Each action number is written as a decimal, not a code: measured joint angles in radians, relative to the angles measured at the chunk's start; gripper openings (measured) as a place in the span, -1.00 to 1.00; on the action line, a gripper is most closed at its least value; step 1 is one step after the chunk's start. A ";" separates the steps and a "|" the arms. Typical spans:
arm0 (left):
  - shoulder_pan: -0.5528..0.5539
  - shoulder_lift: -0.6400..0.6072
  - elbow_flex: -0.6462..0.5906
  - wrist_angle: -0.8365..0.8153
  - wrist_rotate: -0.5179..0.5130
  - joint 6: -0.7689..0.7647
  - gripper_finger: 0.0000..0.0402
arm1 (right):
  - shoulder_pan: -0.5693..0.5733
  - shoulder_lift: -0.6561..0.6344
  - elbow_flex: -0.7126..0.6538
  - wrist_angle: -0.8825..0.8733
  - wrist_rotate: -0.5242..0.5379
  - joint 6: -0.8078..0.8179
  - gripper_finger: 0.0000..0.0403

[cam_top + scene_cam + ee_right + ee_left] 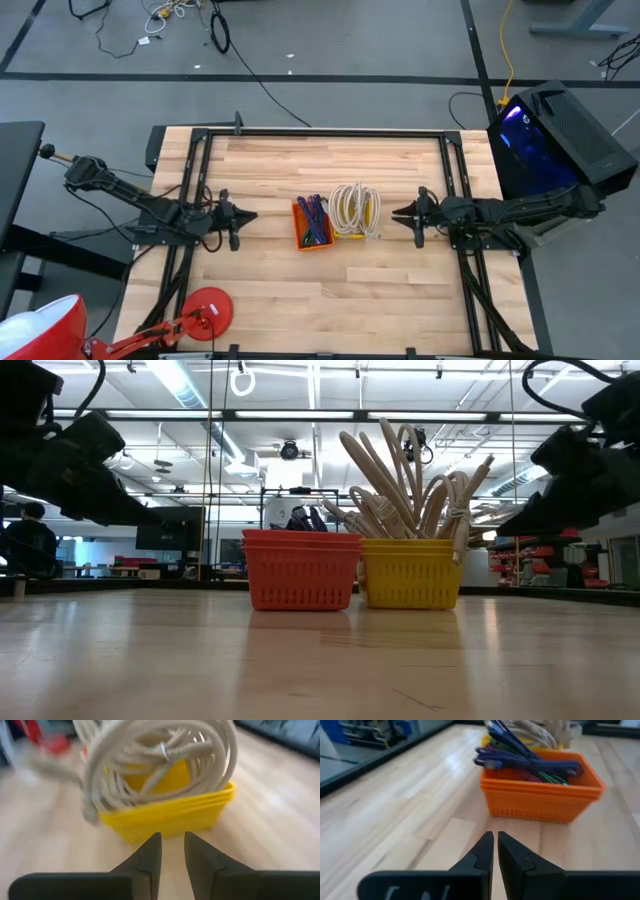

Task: Pick & Place USB Port
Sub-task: Return to Home Position

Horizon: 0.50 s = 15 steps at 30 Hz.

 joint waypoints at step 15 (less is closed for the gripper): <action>0.000 -0.001 0.000 0.023 0.051 -0.008 -0.86 | -0.002 0.008 0.000 0.003 0.070 -0.165 -0.58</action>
